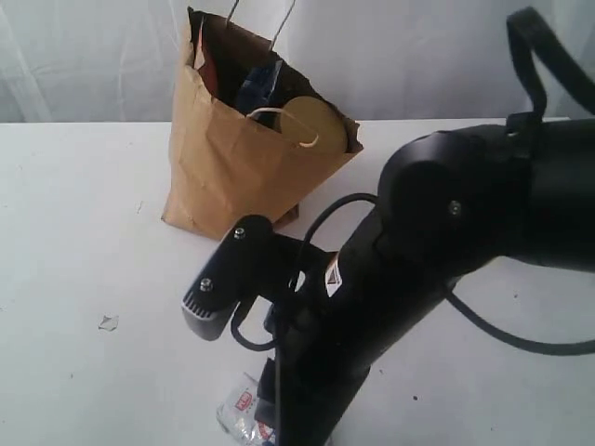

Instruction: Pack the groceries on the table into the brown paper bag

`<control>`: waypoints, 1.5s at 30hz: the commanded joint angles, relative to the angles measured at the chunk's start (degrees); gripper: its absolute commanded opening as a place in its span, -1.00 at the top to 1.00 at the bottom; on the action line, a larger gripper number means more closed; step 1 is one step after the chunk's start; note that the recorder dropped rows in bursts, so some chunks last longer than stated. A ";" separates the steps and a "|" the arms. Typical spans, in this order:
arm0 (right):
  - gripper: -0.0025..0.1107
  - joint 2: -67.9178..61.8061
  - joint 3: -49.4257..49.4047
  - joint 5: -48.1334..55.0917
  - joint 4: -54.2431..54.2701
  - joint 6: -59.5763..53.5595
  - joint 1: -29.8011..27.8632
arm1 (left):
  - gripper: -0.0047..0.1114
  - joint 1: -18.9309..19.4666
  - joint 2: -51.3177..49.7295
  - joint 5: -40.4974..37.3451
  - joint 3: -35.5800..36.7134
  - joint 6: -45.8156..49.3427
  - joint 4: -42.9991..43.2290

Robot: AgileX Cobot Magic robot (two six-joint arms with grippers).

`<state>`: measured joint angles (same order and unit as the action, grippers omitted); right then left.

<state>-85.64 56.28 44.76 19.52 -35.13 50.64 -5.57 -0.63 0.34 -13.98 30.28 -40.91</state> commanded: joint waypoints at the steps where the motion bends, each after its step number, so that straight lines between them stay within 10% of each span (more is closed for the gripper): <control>1: 0.16 -1.44 0.30 -0.07 -0.05 -0.69 0.26 | 0.92 -0.38 0.63 -0.94 -5.17 7.89 -0.52; 12: 0.16 -1.72 0.30 -10.13 4.18 0.21 0.26 | 0.92 -0.38 0.63 -15.22 1.92 14.04 0.34; 22: -0.31 -3.53 0.30 -13.04 4.10 4.59 0.26 | 0.92 -0.38 0.63 -4.92 13.98 4.12 0.73; 45: -0.31 -16.38 0.30 -15.79 2.26 5.45 0.26 | 0.92 -0.38 0.63 -9.94 13.98 4.25 1.59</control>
<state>-101.25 56.36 30.35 22.18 -29.90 50.85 -5.57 -0.20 -10.87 -0.19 34.86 -38.43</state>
